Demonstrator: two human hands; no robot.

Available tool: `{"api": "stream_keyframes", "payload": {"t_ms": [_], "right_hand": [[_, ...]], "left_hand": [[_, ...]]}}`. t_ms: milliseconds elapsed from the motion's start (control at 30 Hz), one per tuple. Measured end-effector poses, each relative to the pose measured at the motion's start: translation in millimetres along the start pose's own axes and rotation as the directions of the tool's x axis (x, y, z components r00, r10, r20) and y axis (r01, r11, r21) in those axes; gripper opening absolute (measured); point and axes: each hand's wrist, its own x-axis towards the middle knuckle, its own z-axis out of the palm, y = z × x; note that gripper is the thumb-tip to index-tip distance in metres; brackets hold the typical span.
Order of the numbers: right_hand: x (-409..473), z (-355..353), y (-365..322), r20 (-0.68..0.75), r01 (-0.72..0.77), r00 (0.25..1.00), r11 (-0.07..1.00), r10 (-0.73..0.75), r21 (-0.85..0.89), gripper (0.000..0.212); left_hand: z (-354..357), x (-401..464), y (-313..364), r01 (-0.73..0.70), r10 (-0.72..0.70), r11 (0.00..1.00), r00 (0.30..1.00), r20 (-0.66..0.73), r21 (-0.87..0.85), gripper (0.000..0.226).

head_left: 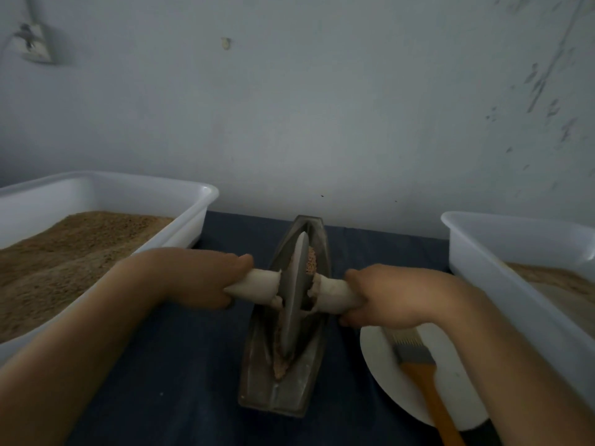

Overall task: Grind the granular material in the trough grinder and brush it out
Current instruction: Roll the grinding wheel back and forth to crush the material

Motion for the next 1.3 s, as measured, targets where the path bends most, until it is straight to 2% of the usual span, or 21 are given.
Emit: {"api": "stream_keyframes", "payload": {"t_ms": [100, 167, 267, 333, 400, 467, 567, 633, 733, 800, 933, 1000, 1067, 1167, 1300], "right_hand": [[-7.7, -2.9, -3.9, 0.034, 0.017, 0.999, 1.000, -0.017, 0.017, 0.021], [-3.7, -2.5, -2.2, 0.016, 0.012, 1.000, 1.000, -0.012, 0.000, 0.020], [14.6, 2.7, 5.5, -0.067, -0.035, 0.997, 0.999, 0.034, -0.018, 0.022], [31.3, 10.7, 13.9, -0.222, -0.069, 0.973, 0.996, 0.055, -0.058, 0.019], [47.3, 22.2, 24.0, -0.430, -0.115, 0.901, 0.985, 0.051, -0.125, 0.022], [60.5, 33.1, 33.1, -0.587, -0.154, 0.809, 0.973, 0.023, -0.175, 0.026], [70.2, 40.9, 39.4, -0.680, -0.173, 0.732, 0.976, 0.035, -0.136, 0.024], [70.9, 41.6, 40.7, -0.673, -0.181, 0.739, 0.974, 0.043, -0.137, 0.024], [64.5, 37.1, 38.2, -0.608, -0.177, 0.793, 0.969, 0.038, -0.171, 0.025], [56.0, 31.0, 32.0, -0.505, -0.142, 0.861, 0.980, 0.052, -0.142, 0.027], [29.3, 11.2, 13.6, -0.201, -0.077, 0.977, 0.996, 0.066, -0.047, 0.032], [13.9, 2.2, 7.2, -0.060, -0.021, 0.998, 1.000, 0.021, -0.001, 0.026], [0.2, -4.2, 1.9, 0.043, 0.012, 0.999, 0.999, -0.013, 0.031, 0.020], [-6.4, -6.8, 0.1, 0.084, 0.018, 0.996, 0.999, -0.022, 0.047, 0.021], [9.3, -0.1, 6.8, 0.006, -0.020, 1.000, 0.998, 0.020, 0.054, 0.029]], "left_hand": [[-4.8, -5.0, -0.8, 0.003, 0.000, 0.999, 0.997, 0.075, -0.033, 0.025], [-3.6, -1.2, -2.6, 0.012, -0.008, 0.998, 0.997, 0.071, -0.059, 0.024], [4.8, 15.7, -6.8, 0.023, -0.025, 0.999, 0.998, -0.061, -0.044, 0.024], [11.5, 31.2, -11.3, 0.063, -0.059, 0.998, 0.976, -0.212, 0.014, 0.026], [18.6, 46.0, -15.5, 0.115, -0.092, 0.992, 0.932, -0.350, 0.047, 0.031], [26.4, 58.5, -17.1, 0.174, -0.104, 0.980, 0.858, -0.503, 0.094, 0.033], [37.0, 68.9, -12.3, 0.244, -0.059, 0.955, 0.709, -0.702, 0.166, 0.035], [39.6, 70.4, -9.6, 0.253, -0.049, 0.952, 0.682, -0.730, 0.172, 0.037], [37.4, 66.9, -12.5, 0.236, -0.053, 0.955, 0.734, -0.677, 0.181, 0.039], [31.7, 59.1, -12.5, 0.203, -0.081, 0.968, 0.811, -0.579, 0.149, 0.041], [14.0, 29.6, -3.7, 0.102, -0.070, 0.989, 0.960, -0.270, 0.105, 0.040], [3.9, 12.3, -0.2, 0.056, -0.052, 0.998, 0.995, -0.080, 0.043, 0.036], [-3.5, -0.9, 0.2, 0.022, -0.021, 1.000, 0.998, 0.053, -0.013, 0.029], [-7.2, -7.2, 1.2, 0.008, -0.004, 0.999, 0.996, 0.093, -0.042, 0.025], [-1.2, 9.1, -2.2, 0.041, -0.040, 0.998, 0.999, 0.020, -0.056, 0.031]]}}
